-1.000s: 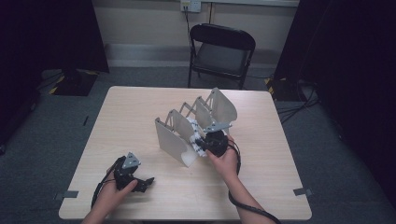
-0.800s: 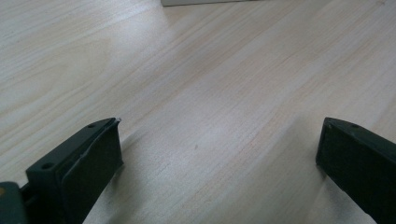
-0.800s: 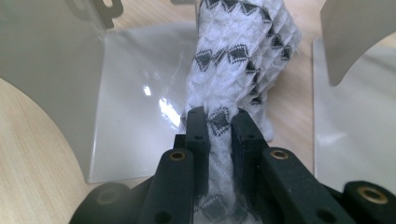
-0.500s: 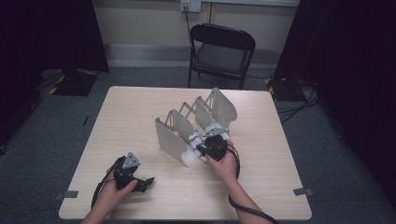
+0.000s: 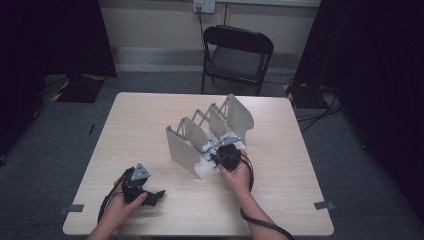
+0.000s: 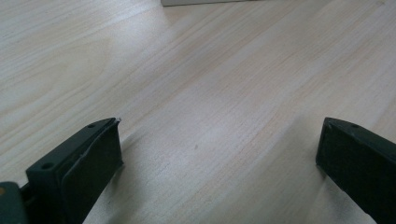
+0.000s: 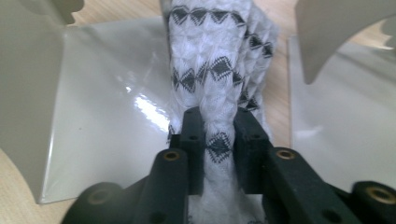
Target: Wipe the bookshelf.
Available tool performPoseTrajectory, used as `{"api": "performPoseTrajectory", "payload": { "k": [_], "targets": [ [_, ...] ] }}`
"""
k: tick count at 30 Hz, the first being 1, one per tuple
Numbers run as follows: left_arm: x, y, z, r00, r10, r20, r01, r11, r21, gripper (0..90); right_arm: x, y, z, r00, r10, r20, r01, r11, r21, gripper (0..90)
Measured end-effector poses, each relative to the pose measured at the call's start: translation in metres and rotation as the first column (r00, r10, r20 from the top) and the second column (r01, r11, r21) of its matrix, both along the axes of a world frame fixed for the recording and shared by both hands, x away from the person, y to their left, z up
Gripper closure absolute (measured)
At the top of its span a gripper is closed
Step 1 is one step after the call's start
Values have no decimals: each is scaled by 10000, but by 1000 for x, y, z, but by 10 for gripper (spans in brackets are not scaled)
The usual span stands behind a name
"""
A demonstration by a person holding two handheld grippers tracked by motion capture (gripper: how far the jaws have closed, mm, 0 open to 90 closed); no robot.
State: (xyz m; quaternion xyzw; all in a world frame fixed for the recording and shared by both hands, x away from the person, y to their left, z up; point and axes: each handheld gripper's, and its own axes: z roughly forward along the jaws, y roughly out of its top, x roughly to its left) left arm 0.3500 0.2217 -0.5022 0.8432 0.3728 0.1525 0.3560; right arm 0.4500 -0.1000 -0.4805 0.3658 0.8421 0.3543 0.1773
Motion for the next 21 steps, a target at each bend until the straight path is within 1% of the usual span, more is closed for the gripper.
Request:
{"api": "performPoseTrajectory", "payload": {
  "k": [1,3,6,8,10,11,12,13,14,15,17,21],
  "targets": [
    [0,0,0,10000,-2,-1,2,10000,2,0,0,-2,2,10000,-22,-28,22,9999,118,787],
    [0,0,0,10000,-1,0,1,10000,2,0,0,-4,7,10000,-7,90,6,9999,151,793],
    [0,0,0,10000,-1,-2,1,10000,2,0,-2,-8,24,9994,82,341,-101,9985,541,795],
    [0,0,0,10000,-1,0,1,10000,3,0,-3,-10,41,9974,146,712,-211,9956,913,795],
    [0,0,0,10000,4,2,-4,10000,-6,0,-2,-9,56,9945,333,991,-443,9928,1113,795],
    [0,0,0,10000,1,0,-1,10000,-4,0,-2,-8,64,9923,453,1153,-591,9911,1190,795],
    [0,0,0,10000,1,0,-1,10000,-1,0,-1,-7,71,9900,504,1318,-654,9915,1124,794],
    [0,0,0,10000,0,1,0,10000,2,0,0,-6,77,9877,612,1440,-786,9899,1183,794],
    [0,0,0,10000,-4,-1,4,10000,5,0,1,-4,81,9875,676,1425,-850,9892,1196,794],
    [0,0,0,10000,-1,-1,1,10000,1,0,2,-2,83,9873,721,1412,-890,9891,1172,794],
    [0,0,0,10000,-3,-2,3,10000,3,0,3,0,82,9864,868,1396,-1025,9887,1096,794],
    [0,0,0,10000,1,-1,-1,10000,-2,0,4,2,68,9880,991,1181,-1107,9892,959,794]
  ]
}}
